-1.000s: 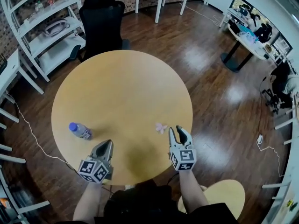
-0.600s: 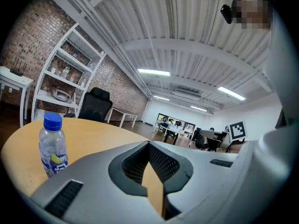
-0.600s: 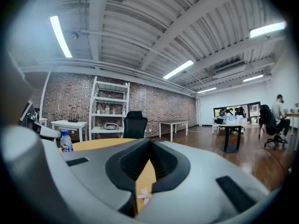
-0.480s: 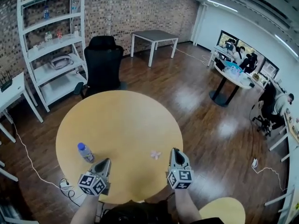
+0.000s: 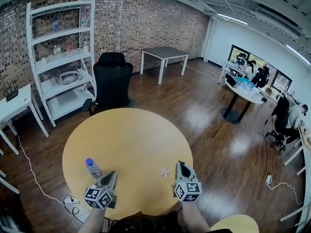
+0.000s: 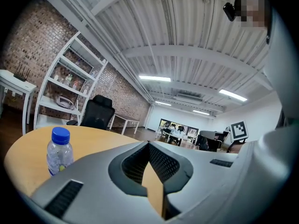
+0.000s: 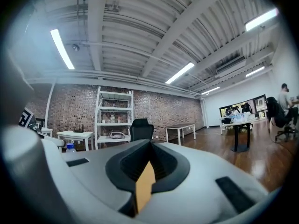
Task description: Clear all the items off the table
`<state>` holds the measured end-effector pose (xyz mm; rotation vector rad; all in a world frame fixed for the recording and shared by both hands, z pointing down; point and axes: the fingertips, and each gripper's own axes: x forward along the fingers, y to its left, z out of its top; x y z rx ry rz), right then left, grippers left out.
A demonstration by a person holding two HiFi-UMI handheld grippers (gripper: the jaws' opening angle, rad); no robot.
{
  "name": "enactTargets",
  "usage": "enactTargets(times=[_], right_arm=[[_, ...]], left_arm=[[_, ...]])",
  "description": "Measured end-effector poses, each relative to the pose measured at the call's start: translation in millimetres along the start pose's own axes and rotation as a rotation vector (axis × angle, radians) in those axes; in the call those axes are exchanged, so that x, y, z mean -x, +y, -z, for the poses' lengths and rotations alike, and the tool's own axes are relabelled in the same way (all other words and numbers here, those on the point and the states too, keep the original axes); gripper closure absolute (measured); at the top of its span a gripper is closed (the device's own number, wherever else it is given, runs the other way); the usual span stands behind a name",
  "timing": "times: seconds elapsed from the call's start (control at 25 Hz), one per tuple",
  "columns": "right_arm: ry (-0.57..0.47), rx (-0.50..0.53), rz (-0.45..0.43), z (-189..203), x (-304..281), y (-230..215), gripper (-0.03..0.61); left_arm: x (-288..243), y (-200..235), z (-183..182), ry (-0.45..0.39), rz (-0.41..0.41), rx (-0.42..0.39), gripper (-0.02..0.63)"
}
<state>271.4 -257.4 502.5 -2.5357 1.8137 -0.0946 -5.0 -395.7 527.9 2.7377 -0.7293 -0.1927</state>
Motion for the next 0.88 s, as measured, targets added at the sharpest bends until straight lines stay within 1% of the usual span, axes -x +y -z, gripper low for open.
enactTargets(times=[0.2, 0.4, 0.48, 0.68, 0.88], right_arm=[[-0.001, 0.015, -0.022, -1, -6, 1, 0.578], [-0.002, -0.009, -0.031, 0, -8, -11, 0.577], [-0.007, -0.012, -0.025, 0, -9, -16, 0.577], [-0.014, -0.019, 0.002, -1, -9, -30, 0.577], [-0.011, -0.012, 0.003, -1, -13, -37, 0.577]], left_arm=[[-11, 0, 3, 0.002, 0.004, 0.003, 0.615], [-30, -5, 5, 0.009, 0.019, 0.003, 0.615], [-38, -6, 5, 0.014, 0.025, 0.000, 0.615], [-52, -19, 6, 0.035, 0.070, -0.005, 0.615], [-61, -23, 6, 0.031, 0.075, -0.007, 0.615]])
